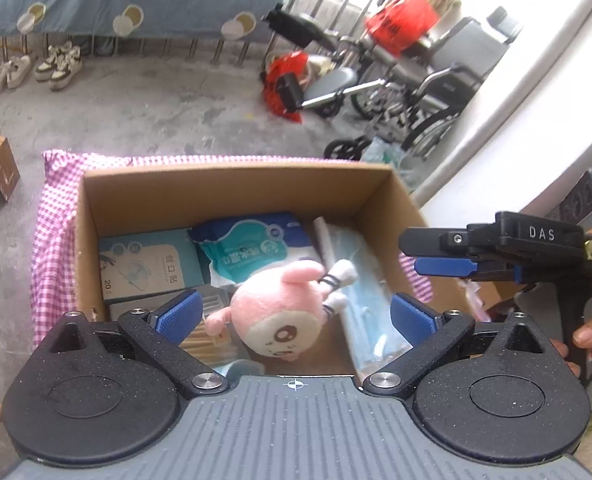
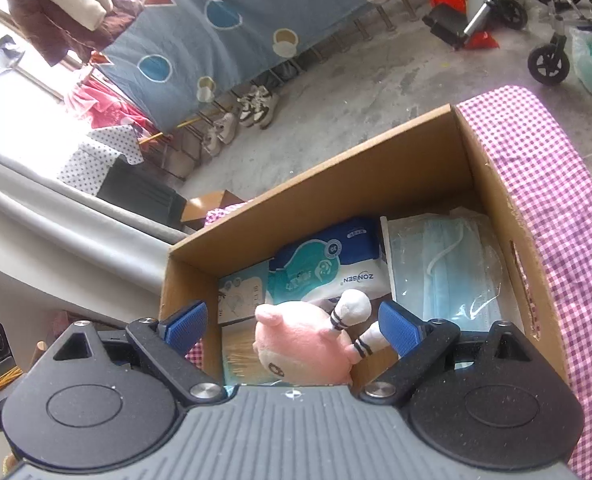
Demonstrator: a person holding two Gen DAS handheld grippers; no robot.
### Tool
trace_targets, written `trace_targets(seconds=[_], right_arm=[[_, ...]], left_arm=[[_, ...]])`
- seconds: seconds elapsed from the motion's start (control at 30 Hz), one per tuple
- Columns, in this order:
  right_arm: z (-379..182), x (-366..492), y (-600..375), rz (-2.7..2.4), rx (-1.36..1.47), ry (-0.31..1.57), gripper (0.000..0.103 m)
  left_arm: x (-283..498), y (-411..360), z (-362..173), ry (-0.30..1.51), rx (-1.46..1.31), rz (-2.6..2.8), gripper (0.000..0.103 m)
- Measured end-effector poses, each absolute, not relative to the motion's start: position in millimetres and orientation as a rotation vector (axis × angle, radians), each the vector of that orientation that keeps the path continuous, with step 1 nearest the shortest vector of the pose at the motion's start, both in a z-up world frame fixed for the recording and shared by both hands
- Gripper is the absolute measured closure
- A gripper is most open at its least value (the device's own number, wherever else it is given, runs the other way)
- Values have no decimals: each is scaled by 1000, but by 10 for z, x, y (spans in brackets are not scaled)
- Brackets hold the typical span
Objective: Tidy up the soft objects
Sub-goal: 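Lower the pink doll into the cardboard box and open the right gripper, then move the right gripper down to the green scrunchie beside the box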
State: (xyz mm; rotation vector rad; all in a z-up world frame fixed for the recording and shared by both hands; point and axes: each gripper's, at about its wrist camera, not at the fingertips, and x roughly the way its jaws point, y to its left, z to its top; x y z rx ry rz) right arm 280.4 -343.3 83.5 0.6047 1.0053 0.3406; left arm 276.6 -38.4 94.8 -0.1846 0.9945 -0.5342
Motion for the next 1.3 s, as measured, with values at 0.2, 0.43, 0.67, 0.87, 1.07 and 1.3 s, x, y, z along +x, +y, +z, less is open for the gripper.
trace_targets(seconds=[0.2, 0.43, 0.67, 0.87, 1.07, 1.3], right_arm=[[1229, 2115, -3563, 462, 589, 862, 8], [1294, 1311, -3504, 598, 578, 740, 8], [701, 937, -3091, 649, 643, 785, 8], [149, 1055, -2533, 709, 739, 938, 10], [-119, 1228, -1973, 708, 658, 1035, 21], [-430, 1434, -1626, 690, 655, 1128, 34]], left_arm=[[2192, -39, 1337, 875, -251, -613, 1], [1399, 447, 1489, 711, -342, -642, 1], [985, 820, 871, 754, -416, -470, 1], [877, 973, 331, 833, -387, -344, 1], [888, 952, 32, 869, -271, -307, 1], [1002, 898, -204, 898, -208, -332, 5]])
